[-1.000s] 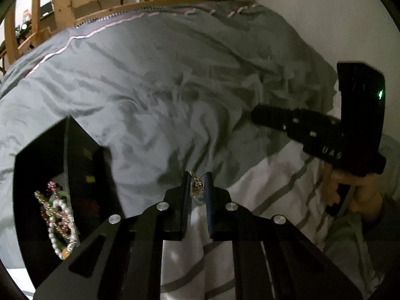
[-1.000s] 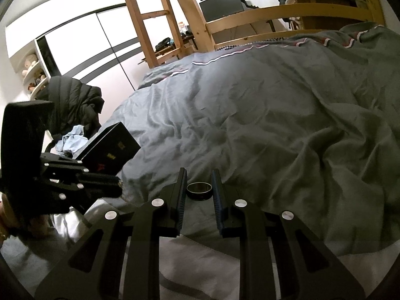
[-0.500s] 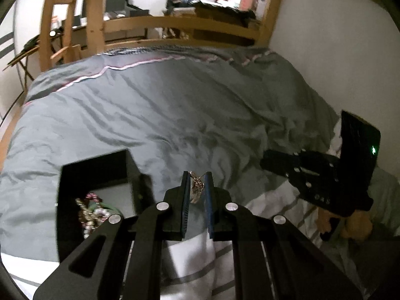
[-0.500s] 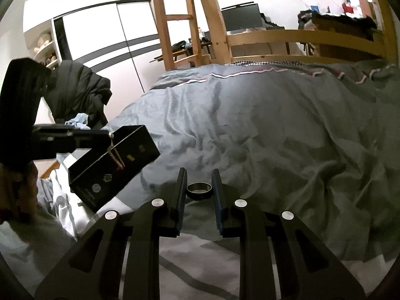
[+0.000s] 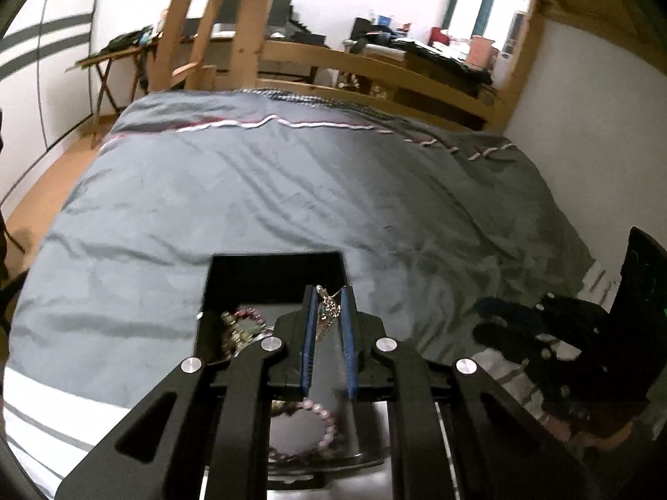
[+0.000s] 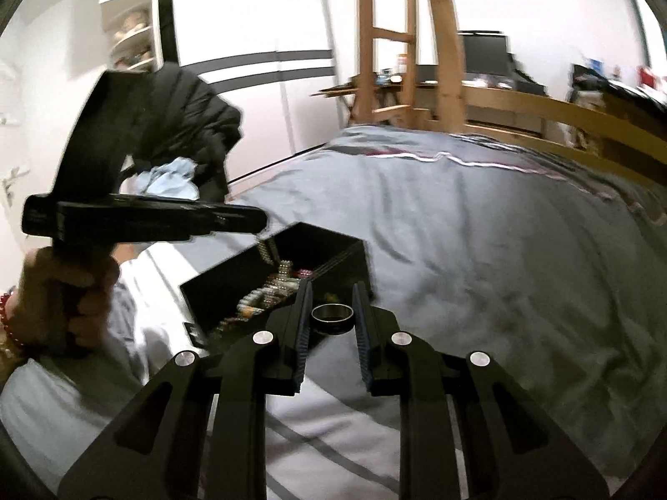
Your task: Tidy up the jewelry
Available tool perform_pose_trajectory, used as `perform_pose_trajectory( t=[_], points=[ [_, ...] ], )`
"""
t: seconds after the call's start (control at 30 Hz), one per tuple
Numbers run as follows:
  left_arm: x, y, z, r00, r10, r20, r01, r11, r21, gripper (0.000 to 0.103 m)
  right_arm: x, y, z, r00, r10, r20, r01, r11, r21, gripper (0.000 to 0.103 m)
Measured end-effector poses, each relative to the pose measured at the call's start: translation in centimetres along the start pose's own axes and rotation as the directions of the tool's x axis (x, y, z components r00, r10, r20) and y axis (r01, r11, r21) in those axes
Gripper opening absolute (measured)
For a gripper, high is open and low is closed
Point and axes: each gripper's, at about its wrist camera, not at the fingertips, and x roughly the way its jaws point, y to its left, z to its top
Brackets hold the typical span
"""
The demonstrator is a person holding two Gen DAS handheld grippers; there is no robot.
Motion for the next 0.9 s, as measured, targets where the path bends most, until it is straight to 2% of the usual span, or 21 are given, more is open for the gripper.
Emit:
perform_pose_trajectory(
  t=[0.17, 0.27, 0.47, 0.5, 0.53, 0.57, 0.6, 0.67, 0.7, 0.73, 0.8, 0.9],
  points=[
    [-0.1, 2.1, -0.7, 1.000, -0.015, 0.006, 0.015, 0.998, -0.054, 0.010, 3.6, 3.9, 0.9, 0.998, 0.054, -0.039, -0.057, 0.996, -0.071, 0.020],
    [0.1, 2.6, -1.1, 1.000, -0.004, 0.001, 0.004, 0.999, -0.050, 0.011, 5.3, 5.4, 0.9, 0.995, 0.071, -0.063, -0.077, 0.993, -0.093, 0.020],
    [0.3, 3.9, -1.7, 1.000, -0.008, 0.004, 0.009, 0.996, -0.088, 0.011, 7.4, 6.5, 0.6, 0.991, 0.051, -0.124, -0.065, 0.991, -0.114, 0.021],
    [0.3, 4.1, -1.7, 1.000, -0.004, 0.005, 0.004, 0.995, -0.097, 0.017, 7.7, 6.4, 0.5, 0.990, 0.039, -0.134, -0.054, 0.993, -0.107, 0.021],
    [0.2, 4.1, -1.8, 1.000, 0.000, 0.006, 0.000, 0.995, -0.104, 0.038, 8.1, 6.2, 0.4, 0.989, 0.031, -0.147, -0.046, 0.994, -0.096, 0.026],
    [0.1, 4.3, -1.8, 1.000, 0.013, 0.016, -0.011, 0.994, -0.113, 0.050, 8.3, 5.9, 0.2, 0.988, 0.025, -0.155, -0.038, 0.996, -0.081, 0.038],
    [-0.2, 4.3, -1.8, 0.999, 0.029, 0.031, -0.026, 0.993, -0.117, 0.069, 8.2, 5.8, 0.2, 0.988, 0.029, -0.153, -0.041, 0.997, -0.073, 0.048],
    [-1.1, 4.3, -1.8, 0.997, 0.031, 0.066, -0.022, 0.992, -0.125, 0.071, 7.8, 5.8, 0.3, 0.990, 0.053, -0.132, -0.061, 0.996, -0.063, 0.095],
    [-1.3, 4.4, -1.8, 0.997, 0.033, 0.073, -0.023, 0.991, -0.132, 0.077, 7.4, 5.8, 0.4, 0.992, 0.033, -0.121, -0.041, 0.997, -0.067, 0.098],
    [-1.6, 4.5, -1.8, 0.996, 0.048, 0.080, -0.036, 0.989, -0.142, 0.089, 6.8, 5.7, 0.6, 0.996, -0.009, -0.093, 0.002, 0.997, -0.072, 0.098],
    [-2.5, 4.8, -1.8, 0.992, 0.079, 0.101, -0.061, 0.983, -0.171, 0.092, 6.0, 5.2, 1.0, 0.996, -0.029, -0.084, 0.025, 0.999, -0.047, 0.098],
    [-3.9, 4.9, -1.7, 0.989, 0.080, 0.123, -0.052, 0.975, -0.217, 0.097, 4.2, 4.4, 1.8, 0.995, -0.070, -0.070, 0.069, 0.998, -0.007, 0.099]
  ],
)
